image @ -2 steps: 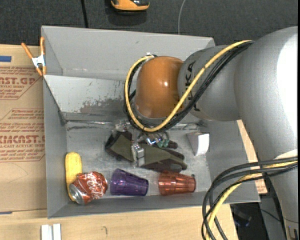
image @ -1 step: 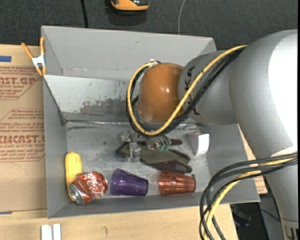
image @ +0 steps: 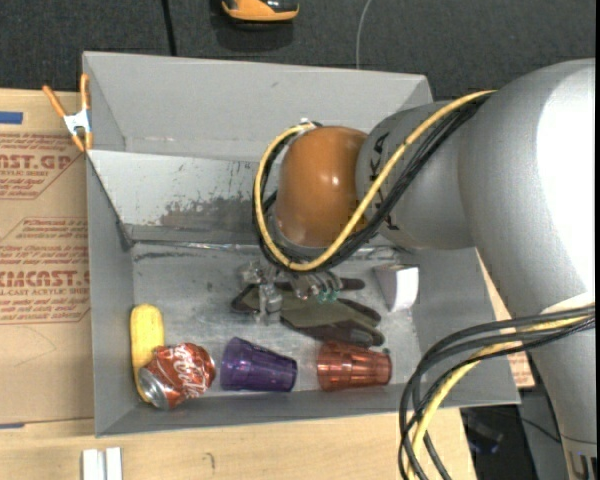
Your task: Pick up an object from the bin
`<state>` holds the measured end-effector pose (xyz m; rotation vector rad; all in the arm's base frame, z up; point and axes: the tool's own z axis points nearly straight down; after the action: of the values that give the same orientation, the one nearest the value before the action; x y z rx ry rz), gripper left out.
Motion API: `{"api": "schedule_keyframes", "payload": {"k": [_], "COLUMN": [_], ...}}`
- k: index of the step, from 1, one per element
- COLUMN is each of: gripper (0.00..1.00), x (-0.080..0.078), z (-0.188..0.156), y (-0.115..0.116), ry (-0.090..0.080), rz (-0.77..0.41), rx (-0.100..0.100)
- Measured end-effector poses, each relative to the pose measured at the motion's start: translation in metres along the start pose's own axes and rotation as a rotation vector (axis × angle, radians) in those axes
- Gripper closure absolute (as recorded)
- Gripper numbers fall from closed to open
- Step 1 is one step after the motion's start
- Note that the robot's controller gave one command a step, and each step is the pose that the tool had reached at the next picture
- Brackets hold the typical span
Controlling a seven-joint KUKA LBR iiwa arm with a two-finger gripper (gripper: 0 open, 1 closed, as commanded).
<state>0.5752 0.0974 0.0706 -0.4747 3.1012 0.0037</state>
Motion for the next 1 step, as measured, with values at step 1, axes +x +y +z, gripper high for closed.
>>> {"api": "schedule_keyframes", "payload": {"k": [1], "gripper": [1.00], "x": [0.0257], "z": [-0.1212], "y": [-0.0181], "ry": [0.002], "rz": [0.012], "rx": [0.001]}}
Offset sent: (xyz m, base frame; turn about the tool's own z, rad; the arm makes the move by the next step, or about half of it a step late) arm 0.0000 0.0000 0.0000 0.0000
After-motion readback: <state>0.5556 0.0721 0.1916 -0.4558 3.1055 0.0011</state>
